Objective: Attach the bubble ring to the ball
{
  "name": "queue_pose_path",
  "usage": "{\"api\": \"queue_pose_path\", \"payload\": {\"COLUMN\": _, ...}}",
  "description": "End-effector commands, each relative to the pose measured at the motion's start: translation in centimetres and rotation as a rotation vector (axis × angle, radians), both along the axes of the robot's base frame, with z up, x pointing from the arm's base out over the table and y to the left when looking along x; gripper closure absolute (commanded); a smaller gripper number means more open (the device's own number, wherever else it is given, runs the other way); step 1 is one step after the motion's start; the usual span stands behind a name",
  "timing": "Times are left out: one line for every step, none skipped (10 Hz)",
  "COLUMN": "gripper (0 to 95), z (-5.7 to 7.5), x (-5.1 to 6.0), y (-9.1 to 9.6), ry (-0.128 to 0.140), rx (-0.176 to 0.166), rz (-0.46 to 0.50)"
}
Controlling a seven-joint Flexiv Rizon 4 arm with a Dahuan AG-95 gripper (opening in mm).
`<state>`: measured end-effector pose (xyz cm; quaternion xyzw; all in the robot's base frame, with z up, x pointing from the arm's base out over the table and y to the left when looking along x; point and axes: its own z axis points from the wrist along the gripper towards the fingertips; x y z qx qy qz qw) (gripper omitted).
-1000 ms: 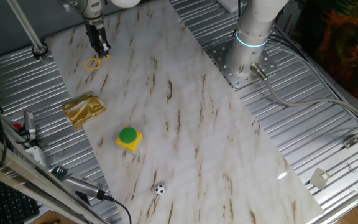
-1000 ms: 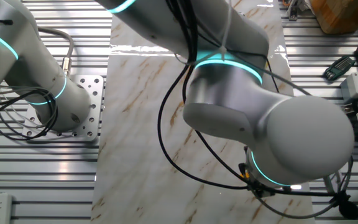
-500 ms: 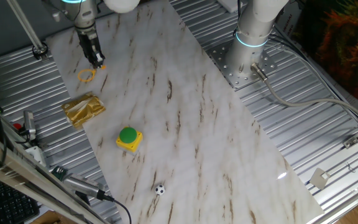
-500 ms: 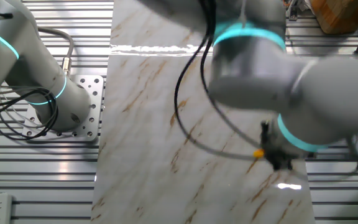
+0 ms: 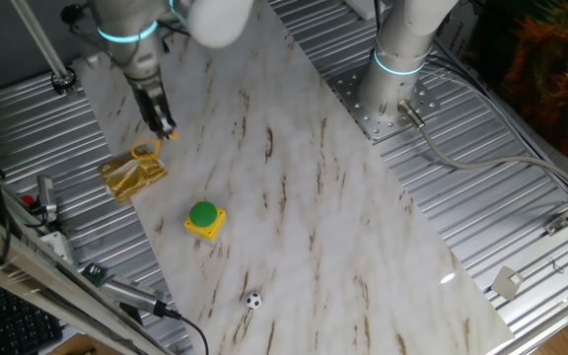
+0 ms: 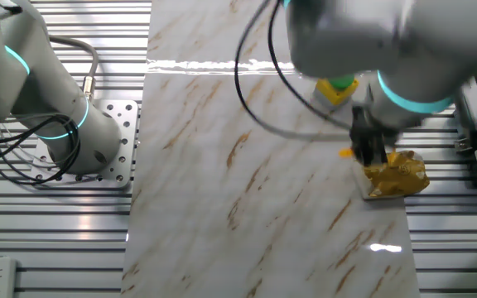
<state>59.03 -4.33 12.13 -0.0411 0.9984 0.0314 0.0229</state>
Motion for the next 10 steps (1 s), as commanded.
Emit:
{"api": "queue_pose_path", "payload": {"gripper": 95.0, "z": 1.8, "x": -0.7, "y": 2.4, "ry": 0.019, "rx": 0.008, "rz": -0.019}}
{"api": "queue_pose_path", "payload": {"gripper": 95.0, "z": 2.8, "x": -0.9, "y": 3.4, "ry": 0.025, "rx": 0.010, "rz": -0.028}}
{"api": "queue_pose_path", "payload": {"gripper": 95.0, "z": 3.2, "x": -1.0, "y": 3.9, "ry": 0.028, "rx": 0.011, "rz": -0.031}}
{"api": "queue_pose_path", "payload": {"gripper": 95.0, "z": 3.7, "x": -1.2, "y": 5.0, "ry": 0.036, "rx": 0.007, "rz": -0.038}}
{"api": "queue_pose_path", "payload": {"gripper": 95.0, "z": 3.9, "x": -1.5, "y": 5.8, "ry": 0.035, "rx": 0.005, "rz": -0.043}}
{"api": "queue_pose_path", "payload": {"gripper": 95.0, "z": 3.9, "x": -2.1, "y": 7.6, "ry": 0.034, "rx": 0.005, "rz": -0.053}}
{"api": "queue_pose_path", "payload": {"gripper": 95.0, "z": 3.9, "x": -2.4, "y": 8.5, "ry": 0.032, "rx": 0.001, "rz": -0.054}}
{"api": "queue_pose_path", "payload": {"gripper": 95.0, "z": 3.9, "x": -2.9, "y": 10.2, "ry": 0.033, "rx": 0.000, "rz": -0.057}}
{"api": "queue_pose_path", "payload": {"gripper": 95.0, "z": 4.0, "x": -3.3, "y": 11.4, "ry": 0.036, "rx": -0.003, "rz": -0.061}}
{"api": "queue_pose_path", "payload": {"gripper": 95.0, "z": 4.0, "x": -3.5, "y": 12.6, "ry": 0.038, "rx": -0.003, "rz": -0.068}}
